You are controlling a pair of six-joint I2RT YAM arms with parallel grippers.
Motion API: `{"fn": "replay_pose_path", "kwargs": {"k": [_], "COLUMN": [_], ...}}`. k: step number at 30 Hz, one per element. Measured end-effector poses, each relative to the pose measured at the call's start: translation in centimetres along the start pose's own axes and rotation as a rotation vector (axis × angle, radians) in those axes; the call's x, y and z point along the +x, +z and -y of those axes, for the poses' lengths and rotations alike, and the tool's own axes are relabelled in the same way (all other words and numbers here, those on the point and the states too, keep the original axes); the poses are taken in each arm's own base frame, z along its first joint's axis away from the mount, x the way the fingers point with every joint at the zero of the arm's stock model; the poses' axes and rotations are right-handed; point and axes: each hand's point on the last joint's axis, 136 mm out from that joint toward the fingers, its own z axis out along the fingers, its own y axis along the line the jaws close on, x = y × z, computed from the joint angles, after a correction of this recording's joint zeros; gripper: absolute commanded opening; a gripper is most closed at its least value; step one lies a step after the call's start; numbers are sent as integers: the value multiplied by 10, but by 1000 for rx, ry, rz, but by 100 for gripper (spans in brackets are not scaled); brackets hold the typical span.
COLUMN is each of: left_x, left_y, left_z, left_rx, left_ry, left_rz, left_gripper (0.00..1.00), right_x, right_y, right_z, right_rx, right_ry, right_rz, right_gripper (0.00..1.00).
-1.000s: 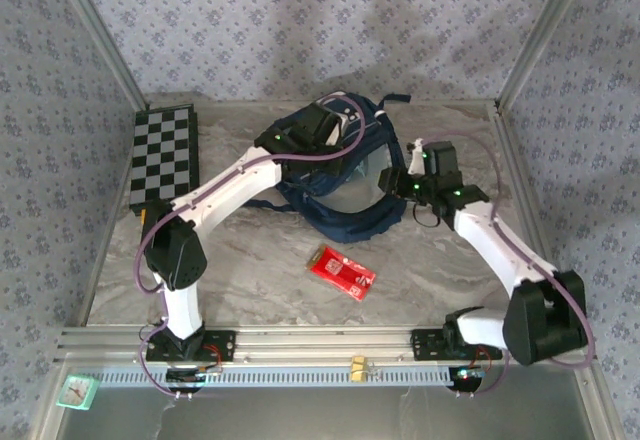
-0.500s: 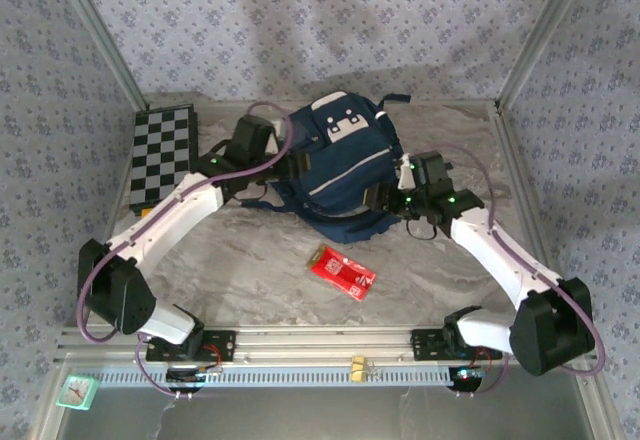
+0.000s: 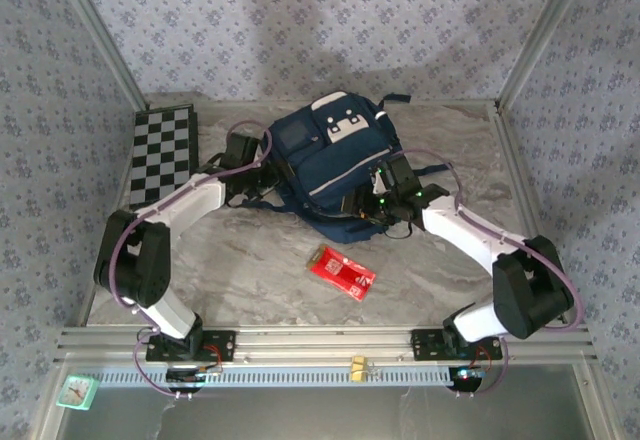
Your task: Pack the student bag
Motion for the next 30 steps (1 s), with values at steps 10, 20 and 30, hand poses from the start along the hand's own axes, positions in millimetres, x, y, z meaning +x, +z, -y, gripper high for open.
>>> {"fn": "replay_pose_path", "kwargs": {"k": [10, 20, 30], "left_x": [-3, 7, 2], "left_y": [15, 38, 44], "left_z": [11, 28, 3], "left_rx": [45, 58, -11], "left_ry": [-73, -110, -239], "left_rz": [9, -8, 45], "left_gripper": [68, 51, 42], "right_x": [-6, -14, -17], "right_y": [6, 4, 4], "right_z": [10, 13, 18], "right_rx": [26, 25, 27], "right_ry": [39, 53, 67], "right_rz": [13, 33, 44], "right_gripper": [50, 48, 46]}}
